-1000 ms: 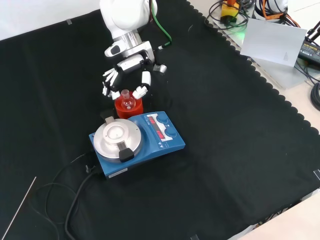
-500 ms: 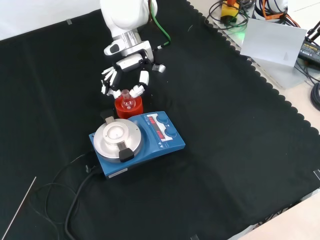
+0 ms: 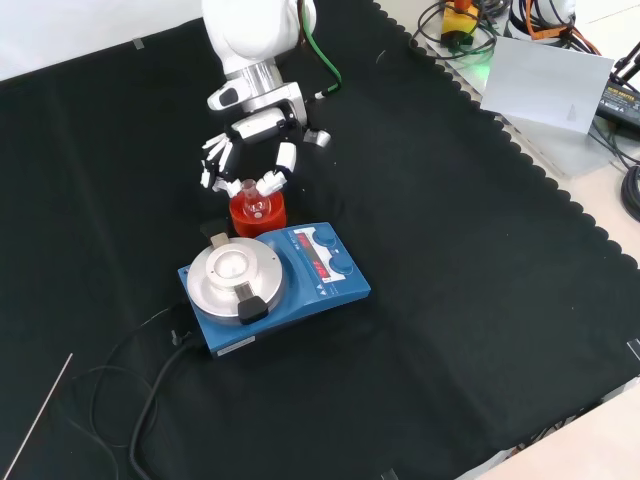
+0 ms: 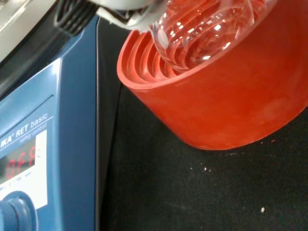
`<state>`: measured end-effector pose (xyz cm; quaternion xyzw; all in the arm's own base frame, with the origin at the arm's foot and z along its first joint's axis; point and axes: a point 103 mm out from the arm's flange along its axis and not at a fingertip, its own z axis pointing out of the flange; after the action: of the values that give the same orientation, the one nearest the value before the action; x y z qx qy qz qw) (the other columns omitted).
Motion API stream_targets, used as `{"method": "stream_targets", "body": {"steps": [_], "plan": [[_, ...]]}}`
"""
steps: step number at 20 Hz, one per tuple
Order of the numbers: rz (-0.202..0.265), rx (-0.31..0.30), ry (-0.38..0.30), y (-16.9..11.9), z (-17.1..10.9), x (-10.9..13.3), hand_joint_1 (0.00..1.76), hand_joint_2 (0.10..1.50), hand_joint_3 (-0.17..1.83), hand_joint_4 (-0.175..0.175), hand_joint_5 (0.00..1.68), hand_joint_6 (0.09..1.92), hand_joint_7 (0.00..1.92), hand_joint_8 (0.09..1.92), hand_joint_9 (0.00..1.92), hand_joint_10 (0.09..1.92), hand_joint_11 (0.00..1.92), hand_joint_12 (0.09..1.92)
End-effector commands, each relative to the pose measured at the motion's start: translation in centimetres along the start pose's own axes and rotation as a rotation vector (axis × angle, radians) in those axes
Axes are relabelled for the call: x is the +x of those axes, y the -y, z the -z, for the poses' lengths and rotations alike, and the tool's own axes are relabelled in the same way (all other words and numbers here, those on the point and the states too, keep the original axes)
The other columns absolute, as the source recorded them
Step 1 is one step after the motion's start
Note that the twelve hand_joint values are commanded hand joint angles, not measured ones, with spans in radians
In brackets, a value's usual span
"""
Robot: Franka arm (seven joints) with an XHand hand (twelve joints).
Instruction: Pick up the round-bottom flask.
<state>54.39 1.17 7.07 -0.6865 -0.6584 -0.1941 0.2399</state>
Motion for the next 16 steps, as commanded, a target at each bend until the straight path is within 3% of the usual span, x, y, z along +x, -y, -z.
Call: {"method": "stream_targets", "body": {"steps": [1,7,9,10,12,16], "plan": [[-0.001,0.005,0.005,-0.09,-0.23,0.14,0.93,0.65,0.71,-0.004,0.78,0.82,0.38,0.59,0.56,0.58,0.08,1.36],[-0.009,-0.007,0.006,-0.26,-0.06,-0.22,0.94,0.65,0.72,-0.001,0.81,0.84,0.38,0.59,0.57,0.58,0.08,1.36],[-0.019,-0.035,0.017,-0.21,-0.08,-0.20,1.00,0.83,0.47,0.114,0.95,0.94,0.39,0.60,0.58,0.58,0.09,1.36],[-0.024,-0.046,0.025,-0.17,-0.06,-0.19,1.02,0.87,0.42,0.145,0.99,0.95,0.42,0.59,0.61,0.57,0.11,1.36],[-0.034,-0.057,0.037,-0.13,0.06,-0.18,1.05,0.84,0.47,0.169,1.05,0.96,0.47,0.58,0.67,0.54,0.15,1.35],[-0.034,-0.065,0.036,-0.13,0.41,-0.02,1.06,0.81,0.55,0.175,1.07,0.98,0.51,0.57,0.72,0.53,0.19,1.34]]}}
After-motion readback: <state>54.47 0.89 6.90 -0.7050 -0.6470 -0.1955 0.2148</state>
